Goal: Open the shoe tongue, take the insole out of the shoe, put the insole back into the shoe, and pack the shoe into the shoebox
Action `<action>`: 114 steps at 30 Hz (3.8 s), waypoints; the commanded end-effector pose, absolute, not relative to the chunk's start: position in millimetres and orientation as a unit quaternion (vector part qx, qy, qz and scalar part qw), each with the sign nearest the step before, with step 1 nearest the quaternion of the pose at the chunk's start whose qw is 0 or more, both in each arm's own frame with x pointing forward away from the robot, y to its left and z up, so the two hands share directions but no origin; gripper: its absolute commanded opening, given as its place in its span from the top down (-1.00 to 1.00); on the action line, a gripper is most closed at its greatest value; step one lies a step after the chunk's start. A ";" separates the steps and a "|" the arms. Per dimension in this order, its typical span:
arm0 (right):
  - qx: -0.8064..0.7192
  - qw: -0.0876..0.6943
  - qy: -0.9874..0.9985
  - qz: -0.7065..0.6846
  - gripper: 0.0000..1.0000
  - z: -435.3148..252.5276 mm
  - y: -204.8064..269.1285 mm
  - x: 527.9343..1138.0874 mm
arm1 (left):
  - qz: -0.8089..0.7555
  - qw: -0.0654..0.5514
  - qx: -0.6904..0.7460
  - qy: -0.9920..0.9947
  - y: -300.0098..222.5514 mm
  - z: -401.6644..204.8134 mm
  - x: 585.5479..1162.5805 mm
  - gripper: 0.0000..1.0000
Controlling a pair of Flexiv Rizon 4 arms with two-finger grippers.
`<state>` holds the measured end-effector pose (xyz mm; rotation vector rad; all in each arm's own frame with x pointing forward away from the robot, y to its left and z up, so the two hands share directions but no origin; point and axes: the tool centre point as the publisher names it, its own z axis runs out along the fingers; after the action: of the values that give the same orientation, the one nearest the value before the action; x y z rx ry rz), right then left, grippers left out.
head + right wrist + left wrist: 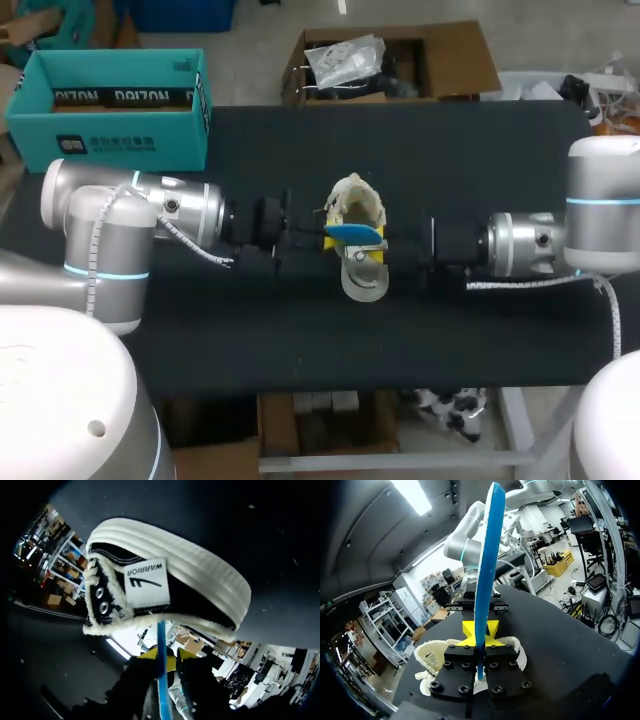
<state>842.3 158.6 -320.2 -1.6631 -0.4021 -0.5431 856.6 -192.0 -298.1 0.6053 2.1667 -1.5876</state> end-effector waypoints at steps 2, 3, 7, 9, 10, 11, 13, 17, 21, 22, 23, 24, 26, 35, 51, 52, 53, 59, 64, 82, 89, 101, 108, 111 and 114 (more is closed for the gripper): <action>-0.746 0.599 -0.163 -0.241 0.22 -308.7 152.3 830.0 | -0.560 0.191 0.254 0.765 -191.0 -298.7 865.7 1.00; -0.751 0.593 -0.162 -0.241 0.25 -307.3 152.0 828.7 | -0.559 0.189 0.264 0.763 -191.7 -298.2 866.6 1.00; -0.763 0.578 -0.151 -0.247 0.32 -303.7 149.6 824.8 | -0.546 0.172 0.307 0.760 -195.0 -296.3 868.2 1.00; -0.764 0.576 -0.149 -0.250 0.39 -303.5 148.4 823.9 | -0.538 0.166 0.323 0.761 -196.4 -295.9 868.9 1.00; -0.764 0.576 -0.147 -0.251 0.41 -303.8 148.1 823.9 | -0.535 0.163 0.328 0.761 -197.4 -296.0 870.2 1.00; -0.764 0.576 -0.147 -0.252 0.43 -304.4 147.3 824.1 | -0.530 0.160 0.333 0.763 -198.3 -296.3 871.9 1.00; -0.764 0.575 -0.143 -0.254 0.44 -306.1 148.1 825.4 | -0.525 0.154 0.340 0.765 -199.8 -297.2 874.4 1.00; -0.765 0.575 -0.137 -0.256 0.41 -307.8 148.6 827.3 | -0.519 0.142 0.359 0.762 -205.3 -295.9 875.0 1.00; -0.768 0.570 -0.134 -0.260 0.46 -305.7 149.6 825.9 | -0.515 0.134 0.378 0.758 -208.9 -293.1 873.8 1.00; -0.770 0.567 -0.133 -0.261 0.47 -305.4 150.1 825.9 | -0.510 0.135 0.380 0.760 -209.7 -294.5 874.9 1.00; -0.771 0.566 -0.132 -0.261 0.47 -305.4 149.6 826.2 | -0.505 0.136 0.381 0.762 -209.5 -296.6 876.6 1.00; -0.771 0.566 -0.132 -0.261 0.47 -305.8 149.1 826.9 | -0.504 0.135 0.380 0.763 -209.0 -298.4 878.3 1.00; -0.771 0.566 -0.131 -0.262 0.47 -308.0 149.1 829.8 | -0.501 0.134 0.379 0.766 -207.4 -300.6 880.3 1.00; -0.774 0.563 -0.121 -0.262 0.55 -315.8 151.4 841.8 | -0.500 0.127 0.371 0.772 -203.0 -309.4 888.5 1.00; -0.783 0.541 -0.115 -0.284 1.00 -330.1 148.8 858.6 | -0.502 0.115 0.363 0.777 -207.1 -317.5 902.3 1.00; -0.786 0.537 -0.108 -0.287 1.00 -331.4 148.2 860.1 | -0.503 0.116 0.360 0.777 -207.8 -318.3 904.4 1.00; -0.787 0.536 -0.108 -0.287 1.00 -332.6 147.3 862.1 | -0.505 0.116 0.358 0.777 -208.7 -319.9 906.9 1.00; -0.794 0.530 -0.094 -0.282 1.00 -339.5 142.8 873.3 | -0.505 0.109 0.347 0.782 -211.3 -328.9 914.4 1.00; -0.793 0.536 -0.086 -0.275 1.00 -348.6 138.0 879.4 | -0.507 0.106 0.339 0.785 -210.9 -333.5 917.1 1.00; -0.791 0.542 -0.081 -0.271 1.00 -355.2 130.9 878.4 | -0.539 0.118 0.355 0.755 -201.5 -305.8 891.9 0.11; -0.790 0.544 -0.085 -0.268 1.00 -355.9 130.7 880.0 | -0.534 0.112 0.366 0.754 -214.7 -310.0 884.0 0.26; -0.792 0.534 -0.092 -0.280 -0.22 -335.8 139.3 858.4 | -0.531 0.121 0.364 0.756 -209.6 -309.9 882.5 1.00; -0.795 0.522 -0.113 -0.286 0.18 -317.6 153.8 846.8 | -0.533 0.124 0.362 0.755 -207.3 -310.3 879.5 1.00; -0.795 0.522 -0.115 -0.286 0.28 -316.4 156.7 847.0 | -0.534 0.125 0.362 0.754 -208.6 -310.8 877.8 1.00; -0.793 0.526 -0.118 -0.286 0.87 -318.0 157.6 848.8 | -0.533 0.126 0.363 0.754 -210.0 -311.5 876.5 1.00</action>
<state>847.6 156.6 -317.5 -1.8942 -0.2828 -0.6849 879.1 -208.7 -309.8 1.0640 2.1990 -1.5560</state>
